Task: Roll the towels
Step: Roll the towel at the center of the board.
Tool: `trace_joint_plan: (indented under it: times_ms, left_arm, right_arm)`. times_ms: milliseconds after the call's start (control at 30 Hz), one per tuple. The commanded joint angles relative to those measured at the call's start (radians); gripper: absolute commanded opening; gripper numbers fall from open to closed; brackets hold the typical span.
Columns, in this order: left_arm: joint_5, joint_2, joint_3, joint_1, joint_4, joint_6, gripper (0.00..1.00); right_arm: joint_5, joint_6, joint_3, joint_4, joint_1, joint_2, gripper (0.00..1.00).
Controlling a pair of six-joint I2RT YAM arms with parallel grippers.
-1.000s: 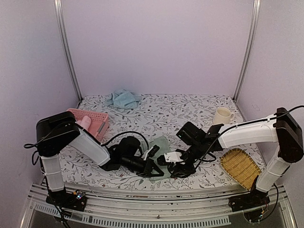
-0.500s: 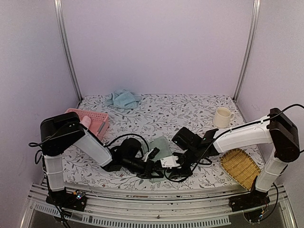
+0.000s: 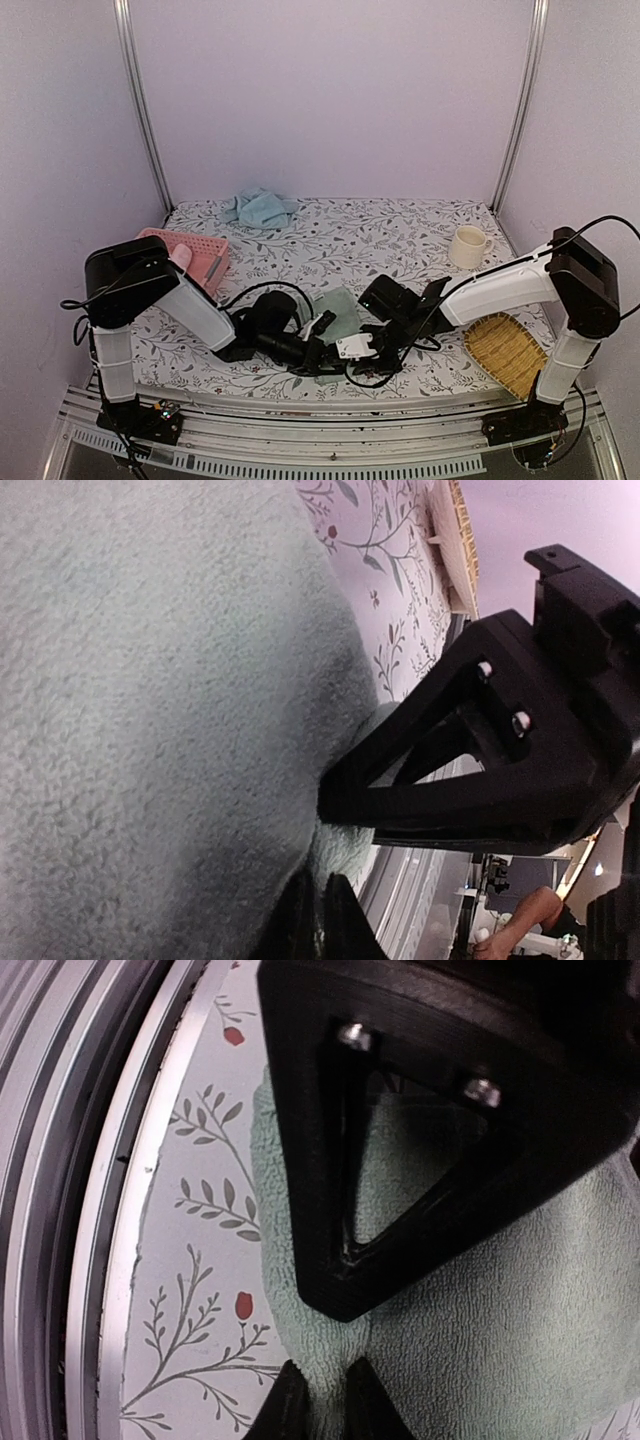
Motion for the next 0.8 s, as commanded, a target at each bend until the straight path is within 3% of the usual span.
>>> trace_joint_plan:
  times_ms: [0, 200, 433, 500, 567, 767]
  left_arm:
    - [-0.037, -0.063, -0.039, 0.012, -0.032, 0.092, 0.12]
    - [-0.226, -0.333, -0.157, -0.024, -0.152, 0.335, 0.3]
    - [-0.501, -0.516, -0.297, -0.198, -0.215, 0.54, 0.31]
    - [-0.638, -0.523, -0.313, -0.265, -0.238, 0.582, 0.31]
    - [-0.687, -0.511, -0.294, -0.303, -0.26, 0.63, 0.31]
    - [-0.834, -0.396, -0.099, -0.381, -0.393, 0.828, 0.32]
  right_arm:
    - [-0.011, -0.022, -0.006, -0.066, 0.008, 0.053, 0.09]
    - [-0.198, -0.042, 0.094, -0.286, -0.009, 0.124, 0.04]
    - [-0.438, -0.052, 0.339, -0.55, -0.107, 0.352, 0.03]
    - [-0.486, -0.059, 0.423, -0.634, -0.141, 0.423, 0.03]
    - [-0.534, -0.068, 0.498, -0.709, -0.172, 0.489, 0.03]
    - [-0.605, -0.102, 0.655, -0.873, -0.216, 0.643, 0.03]
